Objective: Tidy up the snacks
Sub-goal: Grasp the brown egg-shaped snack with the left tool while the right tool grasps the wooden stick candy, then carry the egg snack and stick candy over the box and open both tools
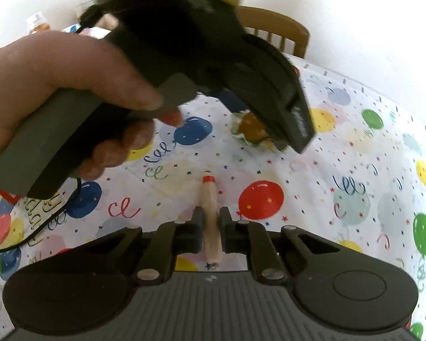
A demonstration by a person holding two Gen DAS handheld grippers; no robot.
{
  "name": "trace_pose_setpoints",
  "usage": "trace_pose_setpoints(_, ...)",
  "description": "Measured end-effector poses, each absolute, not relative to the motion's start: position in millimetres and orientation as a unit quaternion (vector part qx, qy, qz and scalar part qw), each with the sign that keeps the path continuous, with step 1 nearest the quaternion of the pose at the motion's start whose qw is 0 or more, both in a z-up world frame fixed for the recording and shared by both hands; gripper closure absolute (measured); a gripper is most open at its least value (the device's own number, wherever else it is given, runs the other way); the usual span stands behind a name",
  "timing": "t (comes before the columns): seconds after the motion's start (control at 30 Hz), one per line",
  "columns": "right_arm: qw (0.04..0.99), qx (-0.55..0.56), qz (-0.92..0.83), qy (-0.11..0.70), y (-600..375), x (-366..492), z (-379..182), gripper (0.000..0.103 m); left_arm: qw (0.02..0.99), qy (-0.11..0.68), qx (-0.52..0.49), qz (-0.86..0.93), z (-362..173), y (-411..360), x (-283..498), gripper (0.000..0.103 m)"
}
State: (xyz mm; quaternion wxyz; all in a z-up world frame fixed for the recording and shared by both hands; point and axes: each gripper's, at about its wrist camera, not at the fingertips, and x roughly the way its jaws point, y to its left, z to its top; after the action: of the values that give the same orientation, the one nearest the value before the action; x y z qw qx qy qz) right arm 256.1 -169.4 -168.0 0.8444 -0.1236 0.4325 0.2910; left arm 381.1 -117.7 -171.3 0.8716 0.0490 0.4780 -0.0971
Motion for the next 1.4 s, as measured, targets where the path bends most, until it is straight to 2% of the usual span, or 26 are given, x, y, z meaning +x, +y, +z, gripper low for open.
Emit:
trace_pose_setpoints(0.5,0.862,-0.084,0.224,0.447,-202.6,243.5,-151.4,0.092,0.873,0.482,0.018,-0.065,-145.2,-98.8,342.9,0.05)
trace_pose_setpoints(0.93,0.877,-0.043,0.209,0.43,-219.4,217.3,-104.5,0.092,0.88,0.473,-0.005,-0.046,-107.9,-76.7,287.3,0.05)
trace_pose_setpoints(1.4,0.886,-0.042,0.242,0.394,-185.3,186.5,-51.3,0.092,0.894,0.446,-0.029,-0.031,-58.5,-38.8,231.8,0.05)
